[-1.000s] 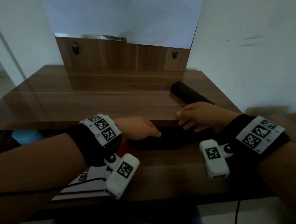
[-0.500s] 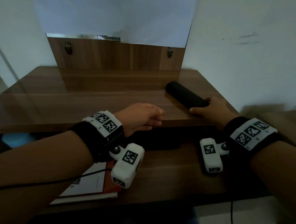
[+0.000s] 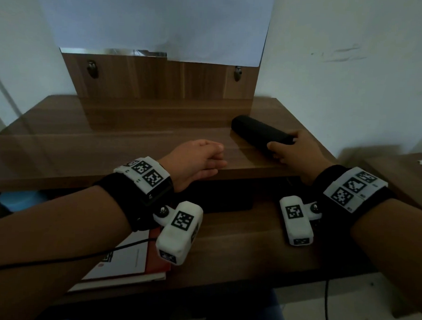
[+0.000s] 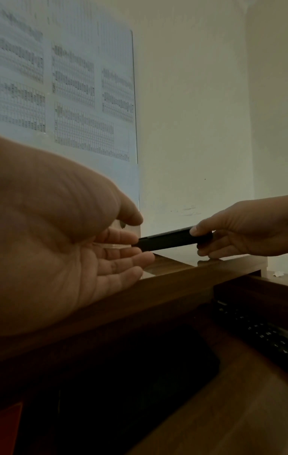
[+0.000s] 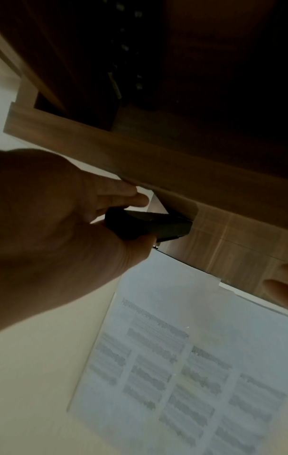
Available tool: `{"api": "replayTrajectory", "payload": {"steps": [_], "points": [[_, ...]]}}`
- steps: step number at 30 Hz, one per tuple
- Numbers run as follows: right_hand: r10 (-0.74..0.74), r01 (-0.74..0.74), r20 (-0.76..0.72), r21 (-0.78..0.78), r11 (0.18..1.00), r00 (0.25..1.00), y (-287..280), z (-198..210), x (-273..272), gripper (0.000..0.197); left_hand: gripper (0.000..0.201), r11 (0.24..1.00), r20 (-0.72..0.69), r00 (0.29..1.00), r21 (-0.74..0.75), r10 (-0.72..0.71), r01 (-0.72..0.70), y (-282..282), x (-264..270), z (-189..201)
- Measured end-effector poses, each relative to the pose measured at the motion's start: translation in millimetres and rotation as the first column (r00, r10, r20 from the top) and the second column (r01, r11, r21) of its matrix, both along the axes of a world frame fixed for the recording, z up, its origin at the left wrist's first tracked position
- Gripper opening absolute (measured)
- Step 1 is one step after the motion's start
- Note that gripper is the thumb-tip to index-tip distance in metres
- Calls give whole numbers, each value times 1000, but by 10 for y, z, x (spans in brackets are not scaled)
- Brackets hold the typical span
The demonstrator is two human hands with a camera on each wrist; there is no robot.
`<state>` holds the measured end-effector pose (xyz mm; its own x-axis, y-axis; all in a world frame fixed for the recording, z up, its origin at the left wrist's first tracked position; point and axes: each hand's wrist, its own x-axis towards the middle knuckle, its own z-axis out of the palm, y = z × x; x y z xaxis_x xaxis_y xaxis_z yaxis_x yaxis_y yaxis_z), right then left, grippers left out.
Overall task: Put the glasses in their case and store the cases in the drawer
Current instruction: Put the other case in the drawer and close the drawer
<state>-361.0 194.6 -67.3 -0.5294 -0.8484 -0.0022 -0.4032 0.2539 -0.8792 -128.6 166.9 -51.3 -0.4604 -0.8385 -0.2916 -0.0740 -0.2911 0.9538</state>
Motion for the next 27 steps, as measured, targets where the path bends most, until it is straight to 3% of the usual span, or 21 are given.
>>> {"api": "replayTrajectory", "payload": {"steps": [3, 6, 10, 15, 22, 24, 27], "points": [[49, 13, 358, -168, 986, 933, 43, 54, 76, 56, 29, 999, -26, 999, 28, 26, -25, 1, 17, 3], [127, 12, 486, -273, 962, 865, 90, 106, 117, 49, 37, 996, -55, 997, 70, 61, -57, 1, 58, 7], [283, -110, 541, -329, 938, 792, 132, 114, 119, 35, 50, 989, -58, 995, 129, 85, -77, 6, 149, 28], [403, -207, 571, -378, 902, 716, 207, 119, 165, 22, 61, 984, 35, 999, 170, 38, -43, 22, 277, 3], [531, -415, 624, -338, 845, 573, 412, 108, 177, 22, 32, 985, 148, 979, 121, -140, 123, 157, 422, -74], [515, -475, 631, -252, 843, 580, 450, 99, 173, 27, 31, 974, 198, 959, 135, -204, 180, 198, 454, -92], [475, -543, 595, -77, 836, 648, 499, 70, 154, 29, 34, 949, 289, 908, 175, -303, 261, 242, 514, -133]]}}
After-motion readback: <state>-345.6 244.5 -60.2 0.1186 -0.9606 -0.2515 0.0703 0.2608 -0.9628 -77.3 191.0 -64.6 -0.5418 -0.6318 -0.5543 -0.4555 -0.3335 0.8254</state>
